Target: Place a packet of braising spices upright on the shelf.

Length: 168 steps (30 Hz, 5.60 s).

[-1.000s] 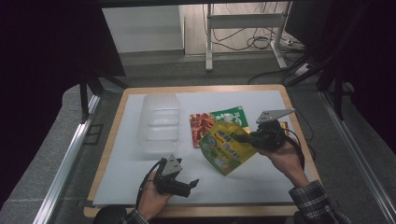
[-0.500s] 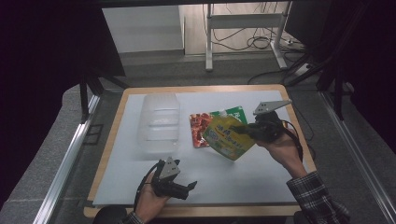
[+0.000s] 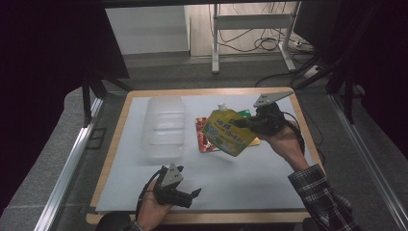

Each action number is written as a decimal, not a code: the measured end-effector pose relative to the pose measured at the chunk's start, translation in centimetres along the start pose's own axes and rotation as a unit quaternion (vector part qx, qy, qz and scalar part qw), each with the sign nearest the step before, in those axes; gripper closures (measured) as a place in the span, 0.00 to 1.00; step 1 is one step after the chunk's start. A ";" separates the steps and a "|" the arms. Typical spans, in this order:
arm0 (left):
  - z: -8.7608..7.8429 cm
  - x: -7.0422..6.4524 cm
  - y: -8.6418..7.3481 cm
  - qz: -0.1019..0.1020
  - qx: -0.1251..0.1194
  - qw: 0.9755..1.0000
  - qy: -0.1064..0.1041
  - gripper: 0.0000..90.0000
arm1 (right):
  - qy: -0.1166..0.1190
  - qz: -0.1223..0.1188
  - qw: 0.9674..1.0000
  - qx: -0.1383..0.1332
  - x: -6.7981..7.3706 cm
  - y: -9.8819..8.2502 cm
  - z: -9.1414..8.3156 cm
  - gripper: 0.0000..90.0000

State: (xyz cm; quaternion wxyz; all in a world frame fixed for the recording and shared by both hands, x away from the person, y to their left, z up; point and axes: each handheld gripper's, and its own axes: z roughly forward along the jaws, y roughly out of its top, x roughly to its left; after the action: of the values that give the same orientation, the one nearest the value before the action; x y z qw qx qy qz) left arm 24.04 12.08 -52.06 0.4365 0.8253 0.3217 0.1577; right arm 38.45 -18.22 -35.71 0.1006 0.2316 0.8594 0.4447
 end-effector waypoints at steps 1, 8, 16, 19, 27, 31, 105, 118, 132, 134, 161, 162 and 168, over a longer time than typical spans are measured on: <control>0.0 0.0 0.0 0.000 0.000 1.000 0.000 0.03 | 0.000 0.000 1.000 0.000 0.0 0.0 0.0 0.99; -0.2 0.1 -0.2 0.007 -0.001 1.000 0.004 0.03 | -0.001 -0.016 1.000 -0.001 -0.5 1.8 1.3 0.99; -0.4 0.2 -0.3 0.005 0.001 1.000 0.001 0.03 | 0.001 -0.019 1.000 -0.003 -1.3 3.2 2.6 0.99; -0.5 0.2 -0.4 0.004 -0.003 1.000 -0.001 0.03 | 0.003 -0.018 1.000 -0.005 -1.7 3.7 3.1 0.99; -0.7 0.2 -0.5 0.002 -0.005 1.000 -0.012 0.03 | 0.004 -0.024 1.000 -0.003 -2.2 5.2 4.3 0.99; -0.9 0.2 -0.6 -0.002 -0.009 1.000 -0.016 0.03 | 0.009 -0.019 1.000 -0.009 -2.6 5.8 4.8 0.99; -2.1 0.2 -1.3 0.031 -0.030 0.999 -0.024 0.00 | 0.036 -0.037 0.999 -0.014 -4.2 16.4 19.7 0.99; -2.1 0.3 -1.3 0.030 -0.029 0.999 -0.026 0.00 | 0.046 -0.037 0.998 -0.003 -3.7 16.9 21.4 0.99; -2.1 0.2 -1.3 0.029 -0.029 0.999 -0.029 0.00 | 0.045 -0.032 0.998 0.030 -3.6 15.2 24.2 0.99; -2.1 0.2 -1.3 0.030 -0.028 0.999 -0.029 0.00 | 0.047 -0.031 0.998 0.030 -3.6 15.1 24.4 0.99; -1.7 0.1 -1.3 0.020 -0.025 0.999 -0.041 0.00 | 0.021 -0.034 0.999 0.026 -2.1 14.6 24.4 0.50; -1.7 0.1 -1.3 0.017 -0.024 0.999 -0.044 0.00 | 0.021 -0.034 0.999 0.026 -2.1 14.6 24.4 0.50; -1.7 0.2 -1.3 0.009 -0.026 0.998 -0.050 0.00 | 0.018 -0.037 0.999 0.030 -1.9 14.2 23.5 0.37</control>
State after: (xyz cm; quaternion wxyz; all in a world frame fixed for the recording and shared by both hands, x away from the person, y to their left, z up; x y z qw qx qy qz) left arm 22.76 13.76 -52.19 0.4716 0.8236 0.2876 0.1285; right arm 53.37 4.76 -38.02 0.0941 0.1944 0.8820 0.4188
